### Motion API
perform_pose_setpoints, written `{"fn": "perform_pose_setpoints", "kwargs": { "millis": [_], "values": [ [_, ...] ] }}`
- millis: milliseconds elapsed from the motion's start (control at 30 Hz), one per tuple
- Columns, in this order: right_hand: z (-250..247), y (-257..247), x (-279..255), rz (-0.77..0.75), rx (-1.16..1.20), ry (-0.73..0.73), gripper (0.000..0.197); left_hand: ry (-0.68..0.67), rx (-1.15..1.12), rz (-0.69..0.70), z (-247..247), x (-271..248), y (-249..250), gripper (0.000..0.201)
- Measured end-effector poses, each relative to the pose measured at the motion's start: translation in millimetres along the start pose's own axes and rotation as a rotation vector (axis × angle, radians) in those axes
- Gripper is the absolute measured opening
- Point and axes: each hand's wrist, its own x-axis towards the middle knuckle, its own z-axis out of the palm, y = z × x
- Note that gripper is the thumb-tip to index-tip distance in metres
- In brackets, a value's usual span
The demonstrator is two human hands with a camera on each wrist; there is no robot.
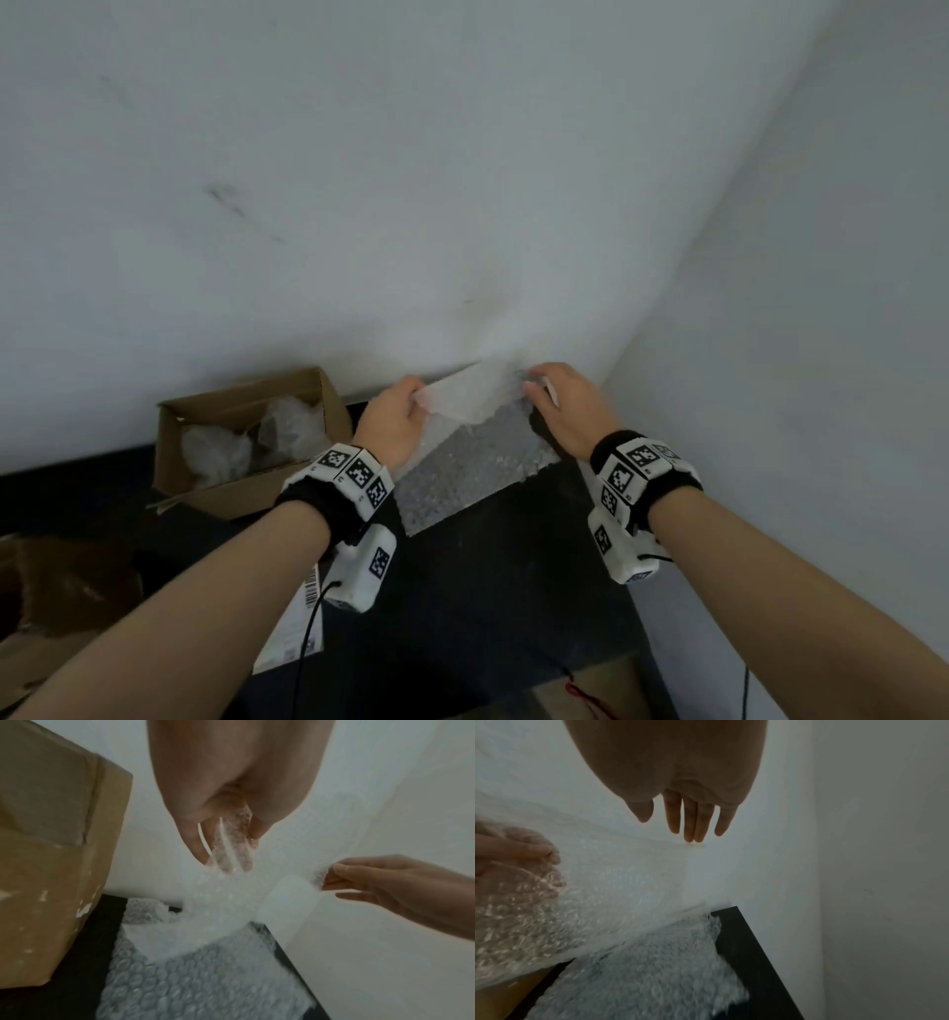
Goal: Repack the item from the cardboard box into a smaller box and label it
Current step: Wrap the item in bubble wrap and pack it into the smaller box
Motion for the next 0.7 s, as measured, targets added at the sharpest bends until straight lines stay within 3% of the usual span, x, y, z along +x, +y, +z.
{"fn": "perform_pose_setpoints", "kwargs": {
  "millis": [167,300,433,567,633,700],
  "values": [
    [-5.3,-17.0,-12.3,0.081,0.119,0.056,0.058,0.054,-0.202,0.019,-24.1,-8.2,9.5,0.014],
    [-5.2,-33.5,-9.2,0.133,0.236,0.074,0.052,0.016,-0.289,0.049,-56.8,-16.7,11.6,0.026],
    [-2.2,-61.6,2.1,0.186,0.398,0.063,0.051,-0.024,-0.222,0.104,-93.1,-26.7,-3.1,0.045],
    [-0.1,-96.7,16.3,0.162,0.462,0.193,0.036,0.017,-0.185,0.086,-124.0,-42.3,-15.6,0.057],
    [1.2,-116.0,21.8,0.103,0.497,0.196,0.032,0.038,-0.203,0.079,-135.6,-51.7,-18.9,0.053],
    [4.3,-135.3,26.0,0.018,0.489,0.129,0.031,0.044,-0.195,0.103,-147.3,-60.2,-20.8,0.061]
  ]
}}
